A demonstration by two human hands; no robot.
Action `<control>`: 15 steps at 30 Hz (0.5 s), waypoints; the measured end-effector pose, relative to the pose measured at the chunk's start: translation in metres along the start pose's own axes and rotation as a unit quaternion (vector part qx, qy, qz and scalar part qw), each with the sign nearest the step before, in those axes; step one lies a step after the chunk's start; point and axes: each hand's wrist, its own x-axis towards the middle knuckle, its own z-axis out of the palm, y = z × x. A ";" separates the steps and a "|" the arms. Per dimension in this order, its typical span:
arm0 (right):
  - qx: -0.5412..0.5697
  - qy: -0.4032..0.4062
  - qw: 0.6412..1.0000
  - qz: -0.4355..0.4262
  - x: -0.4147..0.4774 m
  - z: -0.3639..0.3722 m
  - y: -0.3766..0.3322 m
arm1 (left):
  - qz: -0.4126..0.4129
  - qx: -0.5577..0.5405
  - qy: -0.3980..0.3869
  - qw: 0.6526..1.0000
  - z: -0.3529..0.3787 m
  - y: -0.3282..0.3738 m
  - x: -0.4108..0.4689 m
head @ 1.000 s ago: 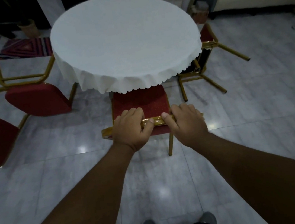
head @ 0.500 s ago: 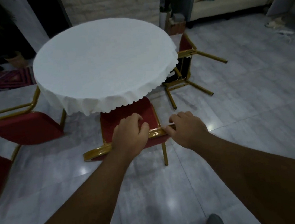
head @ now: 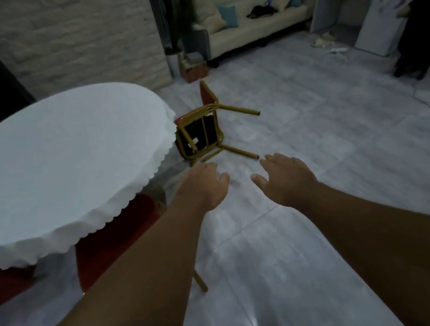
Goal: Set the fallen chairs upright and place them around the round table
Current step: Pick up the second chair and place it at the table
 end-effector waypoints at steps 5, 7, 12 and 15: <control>-0.058 -0.029 0.997 0.038 0.049 -0.027 0.103 | -0.009 0.019 -0.017 1.000 0.006 0.072 0.075; -0.062 -0.040 0.996 0.045 0.077 -0.033 0.131 | -0.015 0.020 -0.023 0.999 0.013 0.087 0.105; -0.049 -0.032 0.996 0.060 0.168 -0.047 0.182 | -0.020 0.044 -0.046 0.998 0.022 0.104 0.208; -0.049 -0.026 0.995 0.082 0.226 -0.053 0.212 | 0.029 0.088 -0.048 0.995 0.015 0.112 0.289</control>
